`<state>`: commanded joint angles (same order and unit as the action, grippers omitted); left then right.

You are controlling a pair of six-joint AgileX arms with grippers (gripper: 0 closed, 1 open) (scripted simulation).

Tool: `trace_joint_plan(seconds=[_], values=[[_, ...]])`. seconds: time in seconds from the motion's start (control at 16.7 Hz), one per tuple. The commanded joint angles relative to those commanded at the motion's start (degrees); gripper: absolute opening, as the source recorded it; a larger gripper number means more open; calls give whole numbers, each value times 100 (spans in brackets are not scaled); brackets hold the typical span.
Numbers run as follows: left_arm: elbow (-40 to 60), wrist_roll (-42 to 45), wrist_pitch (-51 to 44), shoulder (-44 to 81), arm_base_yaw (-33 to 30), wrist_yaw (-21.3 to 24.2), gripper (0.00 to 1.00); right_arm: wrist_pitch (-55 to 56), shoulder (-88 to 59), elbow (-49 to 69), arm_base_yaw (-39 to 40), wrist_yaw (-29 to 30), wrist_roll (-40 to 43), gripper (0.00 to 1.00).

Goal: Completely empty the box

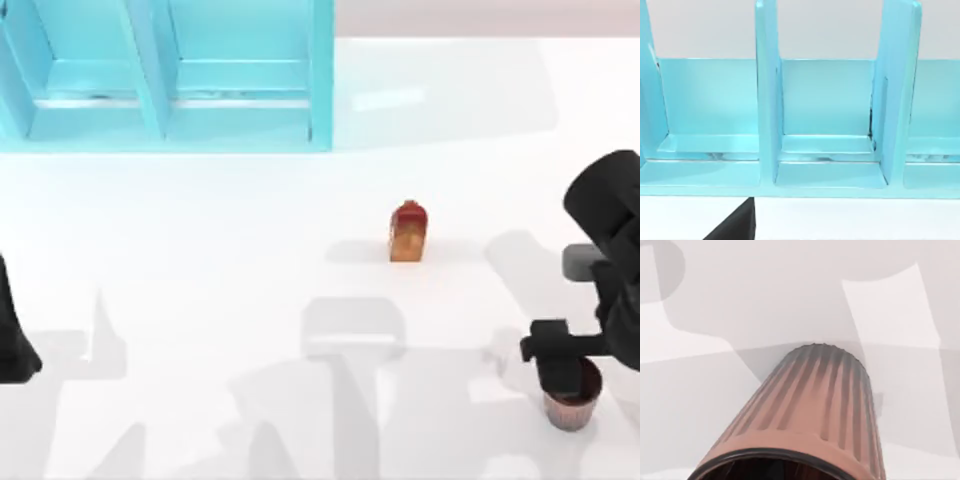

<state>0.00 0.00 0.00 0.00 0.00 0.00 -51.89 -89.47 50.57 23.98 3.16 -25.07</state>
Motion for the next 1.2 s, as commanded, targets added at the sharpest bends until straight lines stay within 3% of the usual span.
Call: trace_joint_plan(seconds=[0.54, 0.96, 1.2], values=[[0, 0, 0, 0, 0, 0, 100, -94, 23, 93, -6, 3, 0, 100], [0, 0, 0, 0, 0, 0, 100, -1919, 363, 1438, -19, -1, 20, 100], [0, 0, 0, 0, 0, 0, 100, -2373, 524, 1854, -35, 2, 38, 100]])
